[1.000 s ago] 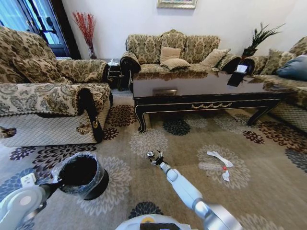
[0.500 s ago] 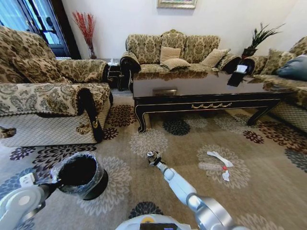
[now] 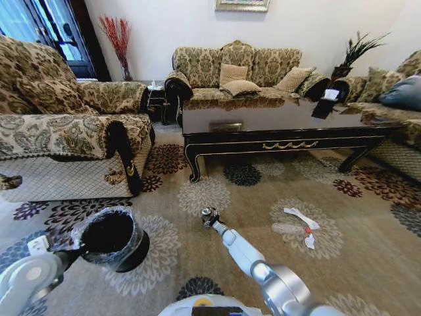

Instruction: Move to the front of the table and pick up the trash from the floor, then place it into the trash bin.

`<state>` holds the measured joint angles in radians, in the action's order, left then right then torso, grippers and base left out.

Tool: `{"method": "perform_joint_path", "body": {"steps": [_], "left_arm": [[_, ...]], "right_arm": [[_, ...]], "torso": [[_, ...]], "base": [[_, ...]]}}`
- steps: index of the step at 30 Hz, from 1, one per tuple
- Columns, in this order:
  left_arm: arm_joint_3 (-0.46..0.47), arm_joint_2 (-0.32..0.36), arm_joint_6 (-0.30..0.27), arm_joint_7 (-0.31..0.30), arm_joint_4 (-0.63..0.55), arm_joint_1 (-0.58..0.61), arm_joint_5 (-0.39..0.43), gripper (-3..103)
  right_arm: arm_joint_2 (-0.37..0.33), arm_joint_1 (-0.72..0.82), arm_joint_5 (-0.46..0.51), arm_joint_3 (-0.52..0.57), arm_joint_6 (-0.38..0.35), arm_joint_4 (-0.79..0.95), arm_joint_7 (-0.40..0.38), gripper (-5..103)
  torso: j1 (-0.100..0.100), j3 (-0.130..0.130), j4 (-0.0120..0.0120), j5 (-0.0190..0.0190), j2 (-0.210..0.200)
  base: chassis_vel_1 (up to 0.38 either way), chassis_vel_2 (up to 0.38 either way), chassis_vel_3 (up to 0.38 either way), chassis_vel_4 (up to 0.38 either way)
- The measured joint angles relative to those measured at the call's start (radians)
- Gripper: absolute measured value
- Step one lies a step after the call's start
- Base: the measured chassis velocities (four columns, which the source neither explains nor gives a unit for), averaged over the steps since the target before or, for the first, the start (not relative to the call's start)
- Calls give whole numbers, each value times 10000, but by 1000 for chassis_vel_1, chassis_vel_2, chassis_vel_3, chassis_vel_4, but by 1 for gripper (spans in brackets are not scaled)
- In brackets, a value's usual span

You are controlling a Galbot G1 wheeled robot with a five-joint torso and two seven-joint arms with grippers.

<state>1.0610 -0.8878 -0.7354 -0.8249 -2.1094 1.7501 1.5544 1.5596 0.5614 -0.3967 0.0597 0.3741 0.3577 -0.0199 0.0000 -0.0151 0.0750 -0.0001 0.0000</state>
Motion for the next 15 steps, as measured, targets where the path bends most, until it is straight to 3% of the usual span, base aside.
{"method": "perform_joint_path", "body": {"steps": [3, 5, 10, 12, 15], "left_arm": [[0, 29, 0, -5, -43, -17, 23, 0], [0, 40, 0, -5, -66, -35, 35, 0], [-14, 78, 0, -13, -126, -106, 99, 0], [-14, 71, 1, -12, -125, -106, 105, 0], [29, 22, 1, 3, -128, -65, 113, 0]], "right_arm": [[-7, -99, 18, 41, -39, -123, 79, 79], [-14, -117, 22, 38, -42, -140, 85, 79], [23, -200, 41, -33, -77, -195, 75, 54], [30, -208, 46, -66, -83, -199, 75, 54], [37, -238, 58, -204, -93, -211, 75, 38]], "torso": [[0, 0, -1, 0, 0], [0, 0, 0, 0, 0], [0, 0, 0, 0, 0], [0, 0, 0, 1, 0], [0, 0, 0, 0, 0]], "base": [[0, 0, 0, 0], [0, 0, 0, 0], [0, 0, 0, 0], [0, 0, 0, 0], [0, 0, 0, 0]]}}
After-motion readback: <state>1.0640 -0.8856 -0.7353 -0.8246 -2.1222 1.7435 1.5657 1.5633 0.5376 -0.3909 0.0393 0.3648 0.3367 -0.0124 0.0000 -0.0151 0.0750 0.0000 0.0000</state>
